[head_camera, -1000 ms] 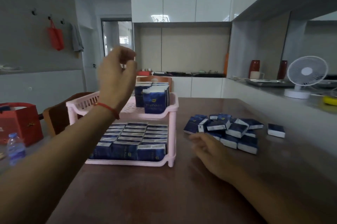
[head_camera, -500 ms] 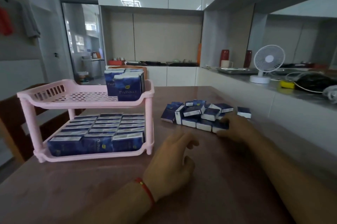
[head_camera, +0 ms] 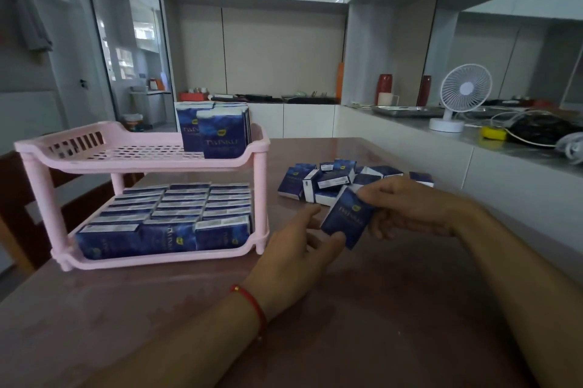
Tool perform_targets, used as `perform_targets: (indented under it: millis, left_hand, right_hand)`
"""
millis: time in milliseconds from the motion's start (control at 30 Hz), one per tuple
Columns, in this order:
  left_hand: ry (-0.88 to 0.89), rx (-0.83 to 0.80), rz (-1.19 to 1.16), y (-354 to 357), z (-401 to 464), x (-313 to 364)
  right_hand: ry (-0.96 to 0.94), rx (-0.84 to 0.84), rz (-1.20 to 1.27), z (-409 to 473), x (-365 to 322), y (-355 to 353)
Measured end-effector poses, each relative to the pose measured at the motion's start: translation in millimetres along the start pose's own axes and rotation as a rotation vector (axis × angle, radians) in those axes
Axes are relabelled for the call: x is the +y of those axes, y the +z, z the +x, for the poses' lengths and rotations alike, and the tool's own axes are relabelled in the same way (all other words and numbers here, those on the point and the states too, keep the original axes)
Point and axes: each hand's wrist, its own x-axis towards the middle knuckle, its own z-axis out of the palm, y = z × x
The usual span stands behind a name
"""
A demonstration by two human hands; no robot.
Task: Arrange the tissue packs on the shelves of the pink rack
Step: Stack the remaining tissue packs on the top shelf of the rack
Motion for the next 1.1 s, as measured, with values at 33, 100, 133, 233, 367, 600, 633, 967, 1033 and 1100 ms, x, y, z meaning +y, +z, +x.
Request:
perform_targets:
  millis: [33, 100, 133, 233, 367, 600, 633, 967, 1033, 1100]
  left_hand:
    - [0.011, 0.006, -0.019, 0, 1, -1]
    - [0.019, 0.027, -0.045, 0, 3, -3]
    - [-0.003, 0.040, -0.061, -1, 4, -6]
    - [-0.109, 0.081, -0.132, -1, 4, -12]
    - [-0.133, 0.087, -0.135, 1, 4, -11]
    - [-0.124, 0.084, -0.113, -1, 2, -8]
    - [-0.127, 0.088, -0.126, -1, 1, -8]
    - [-0.192, 0.090, -0.329, -2, 1, -4]
    - [-0.219, 0.077, -0.382, -4, 1, -2]
    - [-0.249, 0.063, -0.465, -5, 2, -2]
  right_hand:
    - [-0.015, -0.052, -0.035, 1, -5, 10]
    - [-0.065, 0.015, -0.146, 9, -4, 23]
    - [-0.089, 0.169, -0.241, 17, 3, 24]
    - [-0.187, 0.818, -0.682, 43, 37, 0]
    - [-0.002, 0.733, -1.109, 61, 68, -18]
    - [-0.140, 0.899, -0.975, 59, 66, -19]
    - [-0.152, 0.972, -0.887, 55, 61, -22]
    - [-0.260, 0.348, 0.178, 22, 10, -3]
    - [-0.255, 0.241, 0.019, 21, 6, 7]
    - [-0.247, 0.188, -0.124, 18, 3, 14]
